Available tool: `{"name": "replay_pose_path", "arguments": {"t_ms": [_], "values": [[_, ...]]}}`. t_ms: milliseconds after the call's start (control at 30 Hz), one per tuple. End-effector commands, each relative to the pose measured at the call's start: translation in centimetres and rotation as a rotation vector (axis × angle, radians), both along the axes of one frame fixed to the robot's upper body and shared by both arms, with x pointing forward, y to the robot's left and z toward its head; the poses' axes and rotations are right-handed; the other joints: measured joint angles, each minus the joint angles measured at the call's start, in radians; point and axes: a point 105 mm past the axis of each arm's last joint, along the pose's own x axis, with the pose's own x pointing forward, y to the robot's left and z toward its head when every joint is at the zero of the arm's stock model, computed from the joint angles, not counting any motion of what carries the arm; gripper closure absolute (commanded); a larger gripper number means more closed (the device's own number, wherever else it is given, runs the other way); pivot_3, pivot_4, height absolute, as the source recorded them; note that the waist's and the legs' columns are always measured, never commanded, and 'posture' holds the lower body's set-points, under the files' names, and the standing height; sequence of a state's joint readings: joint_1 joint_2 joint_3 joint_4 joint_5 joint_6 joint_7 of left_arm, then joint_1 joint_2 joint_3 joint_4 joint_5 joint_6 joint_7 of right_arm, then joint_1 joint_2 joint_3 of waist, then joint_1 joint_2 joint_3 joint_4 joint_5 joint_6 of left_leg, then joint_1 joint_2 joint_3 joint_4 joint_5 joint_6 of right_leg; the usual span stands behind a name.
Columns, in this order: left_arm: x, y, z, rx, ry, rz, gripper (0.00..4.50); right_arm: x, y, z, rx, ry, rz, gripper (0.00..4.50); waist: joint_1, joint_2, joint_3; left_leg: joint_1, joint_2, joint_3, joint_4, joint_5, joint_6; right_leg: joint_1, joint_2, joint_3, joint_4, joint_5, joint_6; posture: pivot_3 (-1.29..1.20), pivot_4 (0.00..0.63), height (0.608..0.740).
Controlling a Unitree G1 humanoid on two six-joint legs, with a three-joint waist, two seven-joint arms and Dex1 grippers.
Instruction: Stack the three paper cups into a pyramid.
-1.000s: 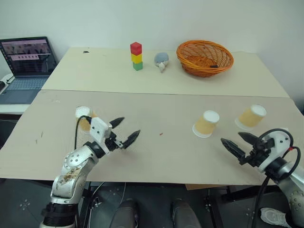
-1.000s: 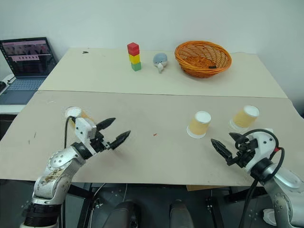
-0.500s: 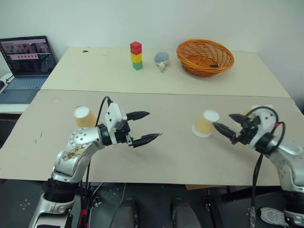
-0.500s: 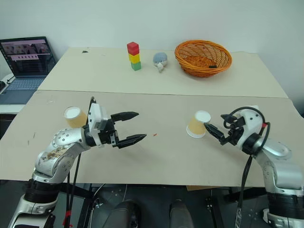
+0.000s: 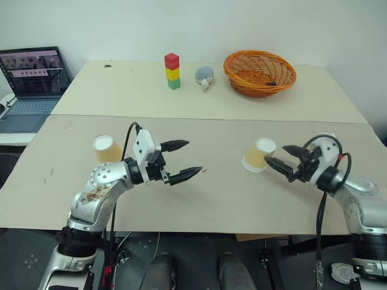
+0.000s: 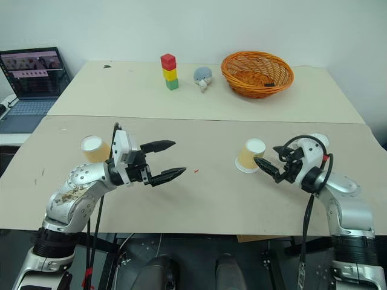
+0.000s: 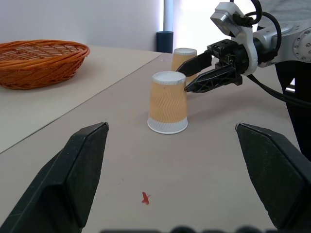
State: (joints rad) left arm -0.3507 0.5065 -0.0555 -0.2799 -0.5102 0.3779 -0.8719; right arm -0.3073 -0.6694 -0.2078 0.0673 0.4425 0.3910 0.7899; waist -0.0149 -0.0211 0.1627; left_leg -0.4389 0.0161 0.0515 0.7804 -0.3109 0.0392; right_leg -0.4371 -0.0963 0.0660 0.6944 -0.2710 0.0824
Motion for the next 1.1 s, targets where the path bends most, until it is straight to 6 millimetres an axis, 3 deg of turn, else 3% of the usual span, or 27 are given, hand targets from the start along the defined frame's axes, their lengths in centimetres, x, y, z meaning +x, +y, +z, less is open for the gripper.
{"name": "replay_pose_path", "arguments": {"t_ms": [33, 633, 733, 867, 1000, 1100], "values": [[-0.3, 0.1, 1.0, -0.016, -0.038, 0.007, 0.02, 0.5, 0.7, 1.7, 0.0, -0.066, 0.034, 0.0, 0.001, 0.0, 0.0, 0.0, 0.0, 0.0, 0.0, 0.0, 0.0, 0.0, 0.0, 0.0, 0.0, 0.0, 0.0, 0.0, 0.15, 0.681], [-0.1, 2.0, -0.3, -0.006, 0.001, 0.101, 0.02, 2.7, 2.2, 1.4, 0.033, -0.075, 0.074, 0.0, 0.001, 0.0, 0.0, 0.0, 0.0, 0.0, 0.0, 0.0, 0.0, 0.0, 0.0, 0.0, 0.0, 0.0, 0.0, 0.0, 0.15, 0.681], [-0.5, 2.8, -0.9, 0.014, 0.022, 0.115, 0.0, 3.1, 2.4, 1.6, 0.047, -0.087, 0.078, 0.65, -0.001, 0.0, 0.0, 0.0, 0.0, 0.0, 0.0, 0.0, 0.0, 0.0, 0.0, 0.0, 0.0, 0.0, 0.0, 0.0, 0.15, 0.681], [-1.9, 3.3, -2.6, 0.076, 0.081, 0.085, 0.0, 3.5, 2.5, 1.5, 0.047, -0.087, 0.072, 1.95, -0.003, 0.0, 0.0, 0.0, 0.0, 0.0, 0.0, 0.0, 0.0, -0.001, 0.0, 0.0, 0.001, 0.0, 0.0, 0.0, 0.15, 0.681], [-4.1, 4.3, -4.5, 0.133, 0.184, 0.039, 0.0, 3.6, 3.0, 1.7, 0.05, -0.084, 0.091, 1.95, -0.003, 0.0, 0.0, 0.0, 0.001, 0.0, 0.0, 0.0, 0.0, -0.001, -0.001, 0.0, 0.001, 0.0, 0.0, 0.0, 0.15, 0.681], [-4.9, 5.2, -4.7, 0.113, 0.259, 0.045, 0.0, 3.4, 4.5, 2.3, 0.071, -0.076, 0.161, 1.95, -0.003, 0.001, 0.001, 0.0, 0.001, 0.0, 0.0, 0.0, 0.0, -0.001, -0.001, 0.0, 0.001, 0.0, 0.0, 0.0, 0.15, 0.681]]}}
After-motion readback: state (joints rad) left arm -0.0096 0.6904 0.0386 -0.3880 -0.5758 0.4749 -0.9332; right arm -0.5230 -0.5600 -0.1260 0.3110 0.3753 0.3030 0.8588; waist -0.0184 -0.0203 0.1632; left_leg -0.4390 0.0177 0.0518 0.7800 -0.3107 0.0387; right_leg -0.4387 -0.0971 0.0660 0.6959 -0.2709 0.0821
